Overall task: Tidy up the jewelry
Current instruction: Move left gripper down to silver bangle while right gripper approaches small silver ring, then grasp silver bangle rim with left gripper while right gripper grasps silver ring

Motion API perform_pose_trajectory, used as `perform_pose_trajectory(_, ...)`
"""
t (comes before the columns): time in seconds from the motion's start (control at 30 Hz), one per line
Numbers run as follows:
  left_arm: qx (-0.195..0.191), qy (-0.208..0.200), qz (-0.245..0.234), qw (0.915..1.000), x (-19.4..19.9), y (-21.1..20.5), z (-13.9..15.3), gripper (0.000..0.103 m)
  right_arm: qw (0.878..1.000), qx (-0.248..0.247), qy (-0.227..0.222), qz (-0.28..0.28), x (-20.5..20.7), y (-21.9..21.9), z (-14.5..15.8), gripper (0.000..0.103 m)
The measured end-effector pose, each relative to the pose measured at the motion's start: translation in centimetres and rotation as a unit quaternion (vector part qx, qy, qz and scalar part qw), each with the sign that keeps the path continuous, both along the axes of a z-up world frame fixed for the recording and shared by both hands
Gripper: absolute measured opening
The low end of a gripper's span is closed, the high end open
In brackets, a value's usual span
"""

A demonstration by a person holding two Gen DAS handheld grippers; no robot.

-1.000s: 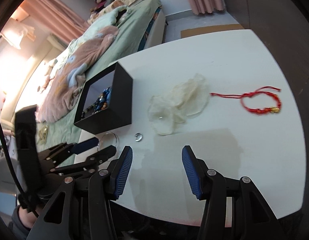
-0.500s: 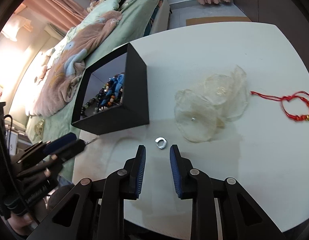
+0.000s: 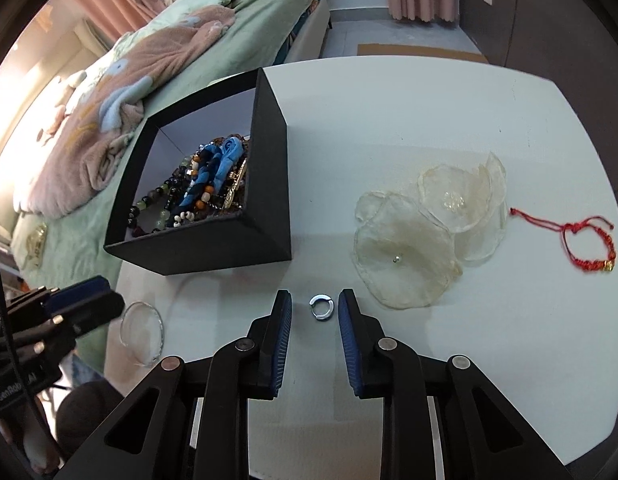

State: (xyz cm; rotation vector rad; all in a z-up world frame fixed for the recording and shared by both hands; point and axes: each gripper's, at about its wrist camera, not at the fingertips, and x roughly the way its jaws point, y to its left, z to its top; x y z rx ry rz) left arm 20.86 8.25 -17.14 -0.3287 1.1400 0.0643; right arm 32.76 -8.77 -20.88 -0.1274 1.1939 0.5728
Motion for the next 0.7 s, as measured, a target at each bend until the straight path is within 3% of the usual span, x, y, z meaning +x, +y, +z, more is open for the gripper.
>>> perform_pose_trajectory(0.03,0.003,-0.001,0.0,1.0,-0.1,0.0,0.0,0.052,1.0,-0.005,-0.003,0.002,-0.1,0.1,0.0,0.023)
perform_pose_trajectory(0.07,0.006,-0.001,0.0,1.0,-0.2,-0.1,-0.1,0.053,1.0,-0.017,-0.009,0.003,-0.2,0.1,0.1,0.013)
perform_pose_trajectory(0.37,0.026,0.01,-0.023,0.9994,-0.1,-2.3,-0.4,0.054,1.0,0.0,-0.014,-0.021,-0.6,-2.9,1.4,0.012)
perform_pose_trajectory(0.43,0.043,0.021,-0.038,0.9981,-0.1,-3.2,-0.7,0.06,0.999,0.009,-0.012,-0.033,-0.4,-4.1,1.6,0.012)
perform_pose_trajectory(0.47,0.052,0.028,-0.05,0.997,-0.1,-3.7,-1.0,0.07,0.999,0.013,-0.011,-0.038,-0.3,-4.5,1.7,0.012)
perform_pose_trajectory(0.5,0.061,0.035,-0.06,0.9958,-0.1,-4.2,-1.3,0.074,0.999,0.017,-0.01,-0.041,-0.2,-4.9,1.8,0.012)
perform_pose_trajectory(0.7,0.098,0.031,-0.045,0.9937,-0.6,-4.3,-1.2,0.074,0.998,0.034,-0.01,-0.05,-0.1,-6.1,2.2,0.012)
